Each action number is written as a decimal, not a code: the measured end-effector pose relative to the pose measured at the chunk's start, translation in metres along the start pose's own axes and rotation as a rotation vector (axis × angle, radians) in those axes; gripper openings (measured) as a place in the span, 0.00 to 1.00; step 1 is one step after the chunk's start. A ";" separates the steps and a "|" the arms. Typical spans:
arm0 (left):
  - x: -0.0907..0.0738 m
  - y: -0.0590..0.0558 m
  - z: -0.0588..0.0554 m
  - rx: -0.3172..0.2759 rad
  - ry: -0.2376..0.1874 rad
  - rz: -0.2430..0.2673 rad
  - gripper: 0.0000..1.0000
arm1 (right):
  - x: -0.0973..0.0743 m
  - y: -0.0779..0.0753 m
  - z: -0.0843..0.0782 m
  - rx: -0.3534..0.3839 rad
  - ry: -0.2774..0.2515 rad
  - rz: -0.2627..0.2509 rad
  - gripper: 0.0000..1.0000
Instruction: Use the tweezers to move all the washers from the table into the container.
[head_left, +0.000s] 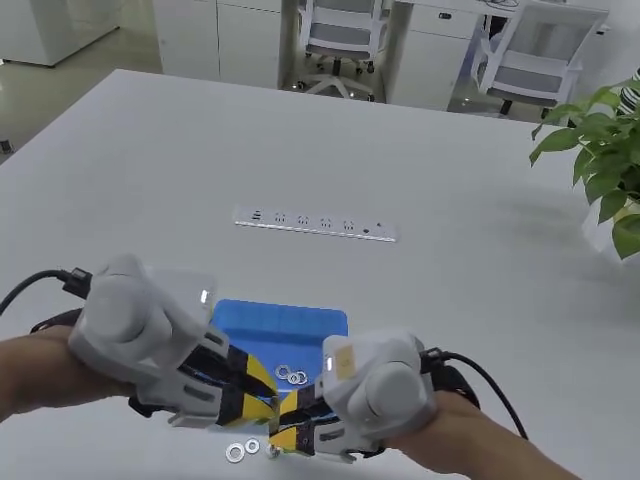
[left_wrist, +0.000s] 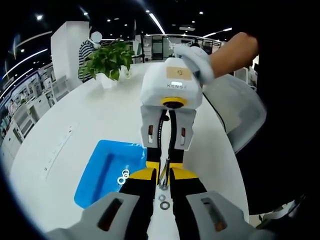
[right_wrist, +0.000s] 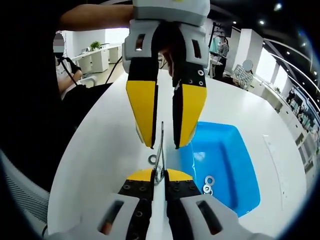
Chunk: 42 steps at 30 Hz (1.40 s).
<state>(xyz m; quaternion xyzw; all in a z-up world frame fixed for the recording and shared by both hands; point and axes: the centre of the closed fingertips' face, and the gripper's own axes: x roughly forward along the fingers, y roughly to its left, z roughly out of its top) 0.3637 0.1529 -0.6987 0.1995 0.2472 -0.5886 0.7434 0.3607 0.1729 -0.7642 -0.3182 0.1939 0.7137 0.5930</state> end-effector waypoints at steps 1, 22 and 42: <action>0.000 0.000 0.000 -0.003 -0.001 0.001 0.16 | -0.001 0.000 0.001 0.001 -0.002 -0.002 0.09; -0.021 0.005 -0.004 -0.127 -0.091 0.100 0.44 | -0.023 0.003 0.020 0.005 -0.027 -0.018 0.09; -0.041 0.009 -0.007 -0.225 -0.169 0.228 0.78 | -0.055 -0.011 0.036 0.002 -0.041 -0.041 0.09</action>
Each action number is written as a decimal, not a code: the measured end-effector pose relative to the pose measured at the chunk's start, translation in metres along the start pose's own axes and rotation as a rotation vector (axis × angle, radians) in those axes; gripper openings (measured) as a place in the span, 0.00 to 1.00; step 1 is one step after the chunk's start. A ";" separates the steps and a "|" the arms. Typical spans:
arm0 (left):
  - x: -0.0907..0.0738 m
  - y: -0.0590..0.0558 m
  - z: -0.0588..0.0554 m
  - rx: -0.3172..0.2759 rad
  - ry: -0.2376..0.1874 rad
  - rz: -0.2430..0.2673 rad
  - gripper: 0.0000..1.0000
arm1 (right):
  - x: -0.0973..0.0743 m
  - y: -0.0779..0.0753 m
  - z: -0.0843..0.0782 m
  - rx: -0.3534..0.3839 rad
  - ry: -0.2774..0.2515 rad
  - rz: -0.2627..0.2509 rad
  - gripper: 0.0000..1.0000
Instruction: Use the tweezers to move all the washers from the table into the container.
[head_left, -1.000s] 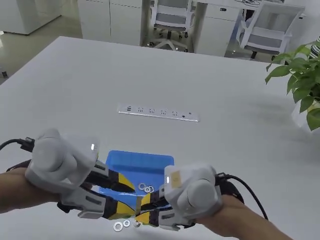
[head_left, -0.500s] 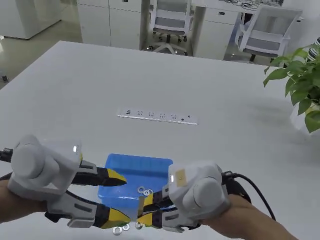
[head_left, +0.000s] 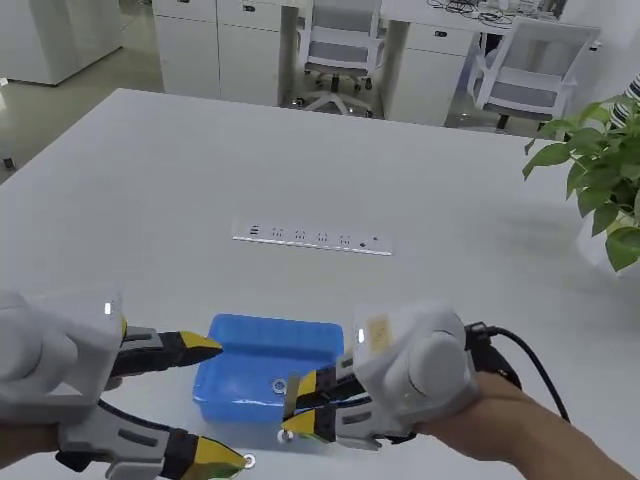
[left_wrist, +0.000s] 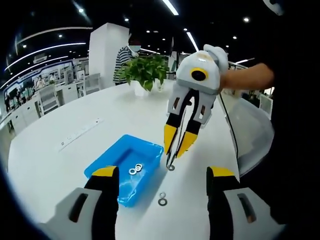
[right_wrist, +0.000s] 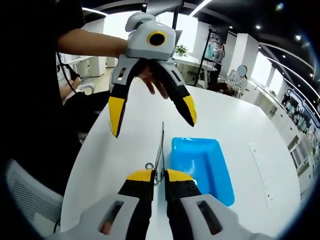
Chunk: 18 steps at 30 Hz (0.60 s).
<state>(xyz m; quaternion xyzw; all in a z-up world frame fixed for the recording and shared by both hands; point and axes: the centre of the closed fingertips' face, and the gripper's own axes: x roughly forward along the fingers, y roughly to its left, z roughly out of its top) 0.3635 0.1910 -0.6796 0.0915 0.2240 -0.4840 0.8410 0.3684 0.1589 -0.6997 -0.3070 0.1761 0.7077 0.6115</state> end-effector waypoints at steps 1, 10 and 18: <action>-0.001 0.000 0.000 -0.002 -0.003 0.006 0.80 | -0.001 -0.001 0.002 0.000 -0.003 -0.001 0.09; -0.006 0.000 -0.001 -0.034 -0.024 0.046 0.95 | -0.008 -0.015 0.012 -0.013 -0.016 -0.014 0.09; -0.008 -0.001 0.001 -0.040 -0.038 0.051 0.99 | -0.004 -0.032 0.015 -0.019 -0.023 -0.027 0.09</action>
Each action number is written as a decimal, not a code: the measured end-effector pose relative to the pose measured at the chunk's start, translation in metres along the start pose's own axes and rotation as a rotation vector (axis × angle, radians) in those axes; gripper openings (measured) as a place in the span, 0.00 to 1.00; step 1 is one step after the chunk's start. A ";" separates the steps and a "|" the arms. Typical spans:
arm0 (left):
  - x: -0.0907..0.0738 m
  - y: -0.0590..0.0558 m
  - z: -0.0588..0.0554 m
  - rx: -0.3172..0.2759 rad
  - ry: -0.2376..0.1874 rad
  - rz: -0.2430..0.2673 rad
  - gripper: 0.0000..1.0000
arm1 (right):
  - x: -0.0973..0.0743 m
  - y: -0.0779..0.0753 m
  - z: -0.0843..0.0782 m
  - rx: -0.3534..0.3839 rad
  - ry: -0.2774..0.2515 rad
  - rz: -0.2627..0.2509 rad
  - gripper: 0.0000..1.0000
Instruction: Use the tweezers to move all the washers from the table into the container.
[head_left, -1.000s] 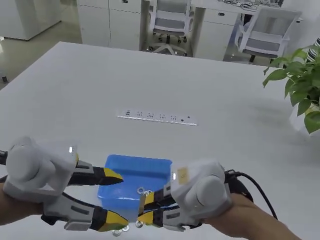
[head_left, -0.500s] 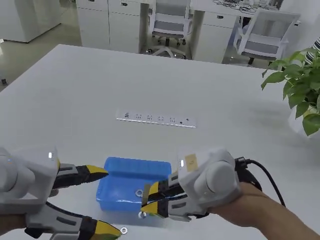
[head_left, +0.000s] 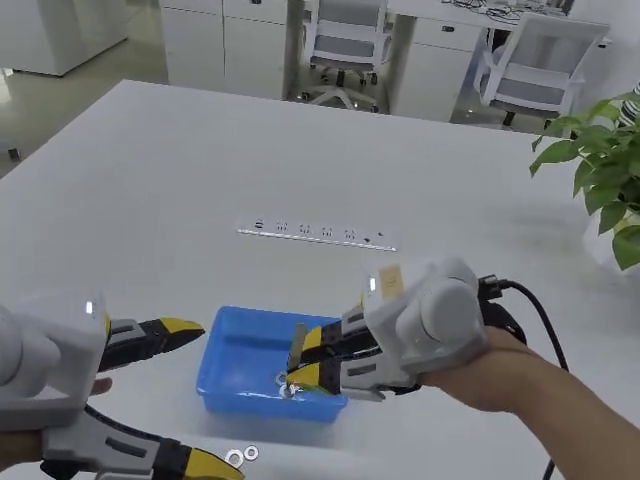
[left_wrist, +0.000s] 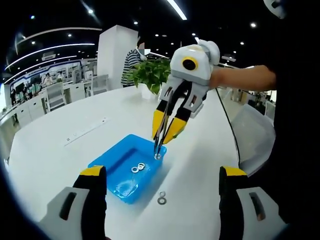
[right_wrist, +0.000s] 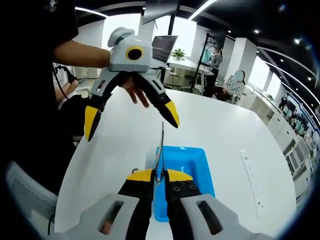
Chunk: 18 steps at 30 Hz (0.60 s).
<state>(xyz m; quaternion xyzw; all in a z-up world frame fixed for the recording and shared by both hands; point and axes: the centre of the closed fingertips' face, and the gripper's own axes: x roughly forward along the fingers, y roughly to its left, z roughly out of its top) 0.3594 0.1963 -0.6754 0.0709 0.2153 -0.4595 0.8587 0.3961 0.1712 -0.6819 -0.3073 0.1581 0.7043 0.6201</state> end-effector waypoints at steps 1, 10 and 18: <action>0.000 0.000 0.000 0.000 0.000 0.001 0.99 | 0.001 -0.002 0.000 0.000 0.000 -0.001 0.09; -0.001 0.001 -0.002 -0.005 0.006 -0.001 0.99 | 0.012 -0.018 -0.005 -0.012 -0.002 -0.009 0.09; 0.000 0.005 -0.002 -0.009 0.000 -0.001 0.99 | 0.026 -0.025 -0.015 -0.029 0.017 0.007 0.09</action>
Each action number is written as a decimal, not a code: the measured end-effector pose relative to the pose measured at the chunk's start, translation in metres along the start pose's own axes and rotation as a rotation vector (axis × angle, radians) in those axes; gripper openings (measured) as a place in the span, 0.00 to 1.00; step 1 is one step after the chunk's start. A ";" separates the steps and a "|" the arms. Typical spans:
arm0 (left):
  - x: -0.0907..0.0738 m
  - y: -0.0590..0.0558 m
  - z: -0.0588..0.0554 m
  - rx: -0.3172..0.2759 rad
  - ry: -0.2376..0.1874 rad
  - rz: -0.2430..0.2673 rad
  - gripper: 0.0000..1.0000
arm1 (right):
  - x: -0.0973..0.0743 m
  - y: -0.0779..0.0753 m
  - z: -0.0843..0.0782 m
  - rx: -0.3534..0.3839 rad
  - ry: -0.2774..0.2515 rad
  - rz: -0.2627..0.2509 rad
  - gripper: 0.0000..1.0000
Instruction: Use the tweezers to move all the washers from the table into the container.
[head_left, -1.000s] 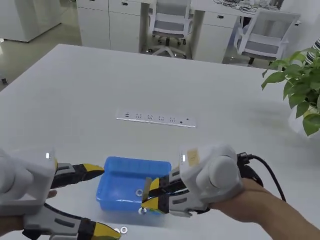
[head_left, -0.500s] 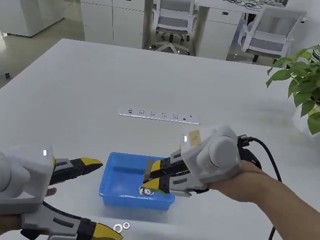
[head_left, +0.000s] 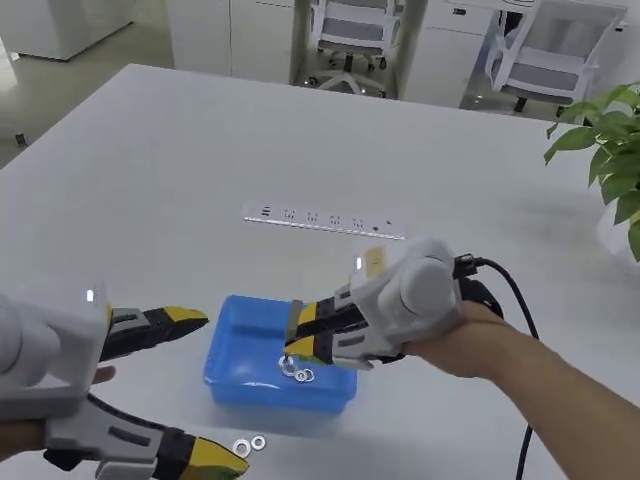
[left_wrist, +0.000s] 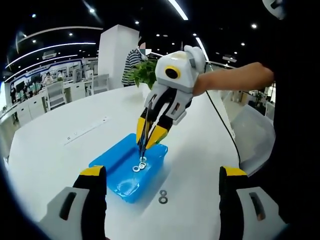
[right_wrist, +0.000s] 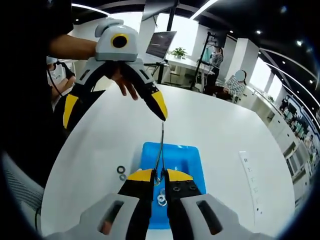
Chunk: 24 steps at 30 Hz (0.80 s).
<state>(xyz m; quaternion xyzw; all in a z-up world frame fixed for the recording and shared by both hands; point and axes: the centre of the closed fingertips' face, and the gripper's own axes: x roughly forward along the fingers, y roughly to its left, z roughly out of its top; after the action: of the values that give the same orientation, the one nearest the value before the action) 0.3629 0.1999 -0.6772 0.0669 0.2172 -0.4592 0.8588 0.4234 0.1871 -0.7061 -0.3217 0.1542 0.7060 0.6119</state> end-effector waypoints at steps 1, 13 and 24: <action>0.000 0.001 0.000 -0.001 0.000 0.000 0.99 | 0.002 -0.001 -0.002 0.000 0.003 0.004 0.09; 0.003 0.007 0.001 -0.010 -0.005 0.002 0.99 | 0.020 -0.006 -0.014 -0.006 0.010 0.019 0.09; 0.012 0.018 0.003 -0.009 -0.011 0.016 0.90 | 0.031 -0.006 -0.026 0.020 0.009 0.038 0.09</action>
<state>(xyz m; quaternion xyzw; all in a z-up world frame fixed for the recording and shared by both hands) 0.3845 0.2001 -0.6808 0.0625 0.2141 -0.4515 0.8639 0.4350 0.1966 -0.7445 -0.3158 0.1700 0.7145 0.6007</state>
